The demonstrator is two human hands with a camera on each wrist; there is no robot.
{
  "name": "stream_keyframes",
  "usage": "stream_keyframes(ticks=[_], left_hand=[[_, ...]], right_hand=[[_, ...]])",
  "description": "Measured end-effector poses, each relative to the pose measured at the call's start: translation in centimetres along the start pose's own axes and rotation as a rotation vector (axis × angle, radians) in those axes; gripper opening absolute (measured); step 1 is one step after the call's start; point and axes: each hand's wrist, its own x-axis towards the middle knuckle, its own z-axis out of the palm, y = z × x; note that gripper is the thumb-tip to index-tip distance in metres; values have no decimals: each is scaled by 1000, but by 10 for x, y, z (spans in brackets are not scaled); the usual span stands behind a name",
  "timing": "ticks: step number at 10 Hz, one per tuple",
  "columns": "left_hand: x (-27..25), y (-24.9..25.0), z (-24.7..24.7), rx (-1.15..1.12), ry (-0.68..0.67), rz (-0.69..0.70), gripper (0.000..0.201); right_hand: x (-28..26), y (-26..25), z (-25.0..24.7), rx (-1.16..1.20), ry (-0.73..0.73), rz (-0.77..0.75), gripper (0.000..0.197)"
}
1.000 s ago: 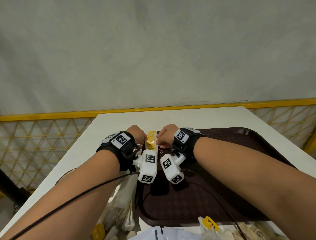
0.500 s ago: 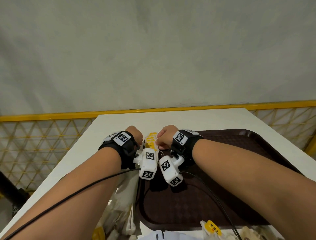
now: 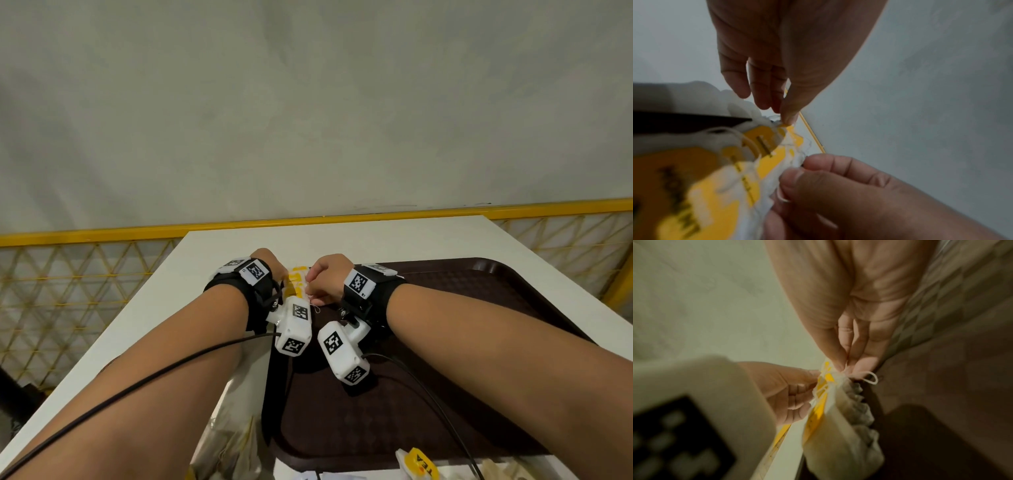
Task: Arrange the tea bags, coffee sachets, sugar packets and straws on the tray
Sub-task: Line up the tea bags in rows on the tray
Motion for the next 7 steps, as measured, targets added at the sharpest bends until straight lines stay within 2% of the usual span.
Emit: stream_keyframes(ticks=[2, 4, 5, 7], left_hand=[[7, 5, -4, 16, 30, 29, 33], [5, 3, -3, -3, 13, 26, 34], [2, 1, -7, -58, 30, 21, 34], [-6, -2, -14, -47, -56, -6, 29]], right_hand=[[1, -9, 0, -67, 14, -17, 26], [10, -15, 4, -62, 2, 39, 26], [19, -12, 7, -169, -21, 52, 21], [22, -3, -3, -35, -46, 27, 14]])
